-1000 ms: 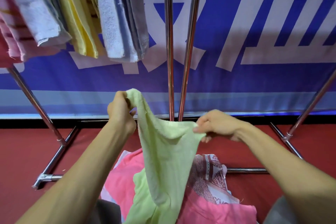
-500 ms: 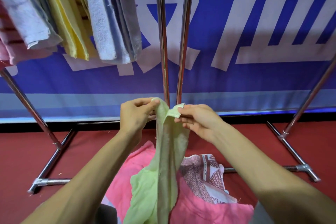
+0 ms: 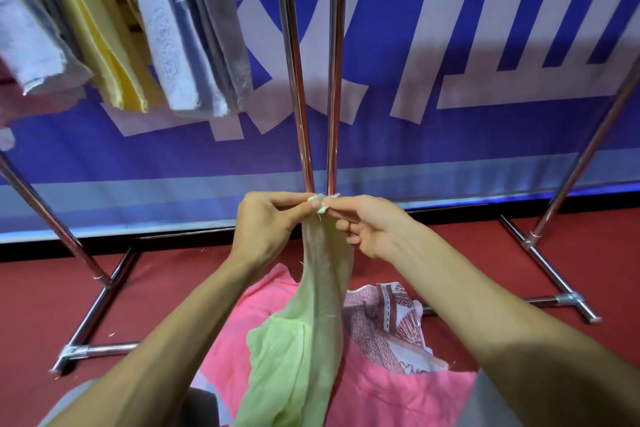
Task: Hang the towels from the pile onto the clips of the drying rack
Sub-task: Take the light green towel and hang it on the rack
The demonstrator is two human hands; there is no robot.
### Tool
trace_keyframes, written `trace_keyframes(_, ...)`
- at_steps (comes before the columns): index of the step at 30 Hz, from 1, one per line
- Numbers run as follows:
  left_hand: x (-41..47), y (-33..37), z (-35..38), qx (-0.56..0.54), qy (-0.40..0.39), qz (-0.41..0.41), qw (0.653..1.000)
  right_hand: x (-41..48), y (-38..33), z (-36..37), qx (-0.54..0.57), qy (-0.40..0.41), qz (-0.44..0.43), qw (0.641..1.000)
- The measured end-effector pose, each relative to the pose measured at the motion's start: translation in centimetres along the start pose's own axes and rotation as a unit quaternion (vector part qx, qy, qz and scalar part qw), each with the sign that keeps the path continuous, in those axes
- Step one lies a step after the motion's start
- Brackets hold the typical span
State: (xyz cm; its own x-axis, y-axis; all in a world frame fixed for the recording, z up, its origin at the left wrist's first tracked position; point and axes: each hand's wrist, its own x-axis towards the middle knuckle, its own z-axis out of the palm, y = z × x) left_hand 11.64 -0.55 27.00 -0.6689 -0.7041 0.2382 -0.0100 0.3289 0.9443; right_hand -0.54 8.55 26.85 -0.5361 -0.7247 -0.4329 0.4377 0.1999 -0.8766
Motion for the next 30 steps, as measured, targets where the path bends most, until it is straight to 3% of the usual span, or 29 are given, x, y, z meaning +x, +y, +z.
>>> trace_keyframes(4,-0.4,0.2,0.1,0.027,-0.050,0.040,0.998,-0.1,-0.2,-0.3,0.013,0.004,0.007,1.000)
trace_keyframes(8,-0.1,-0.2,-0.2,0.111,-0.019,0.098,0.989,-0.3,-0.3,-0.2,0.009,-0.009,-0.007,1.000)
trace_keyframes(12,0.4,-0.7,-0.6,0.169,-0.021,0.132,0.977,-0.7,-0.5,0.1,-0.059,0.044,-0.116,0.991)
trace_keyframes(14,0.5,-0.8,-0.8,0.175,-0.033,0.135,0.975,-0.3,-0.2,-0.4,-0.223,0.150,-0.229,0.936)
trace_keyframes(16,0.6,-0.9,-1.0,0.161,-0.054,0.127,0.977,0.4,-0.1,-0.6,-0.340,0.179,-0.306,0.871)
trace_keyframes(19,0.4,-1.0,-1.3,0.121,-0.102,0.115,0.981,1.3,-0.1,-0.5,-0.359,0.066,-0.304,0.880)
trace_keyframes(23,-0.1,-0.6,-1.8,0.068,-0.137,0.088,0.984,1.0,0.2,-0.8,-0.377,-0.082,-0.218,0.897)
trace_keyframes(26,-0.2,-0.1,-2.5,0.052,-0.129,0.073,0.988,1.2,0.2,-1.1,-0.403,-0.114,-0.197,0.886)
trace_keyframes(30,-0.1,-0.2,-3.5,0.029,-0.047,0.052,0.997,1.4,0.6,-1.3,-0.416,-0.134,-0.204,0.876)
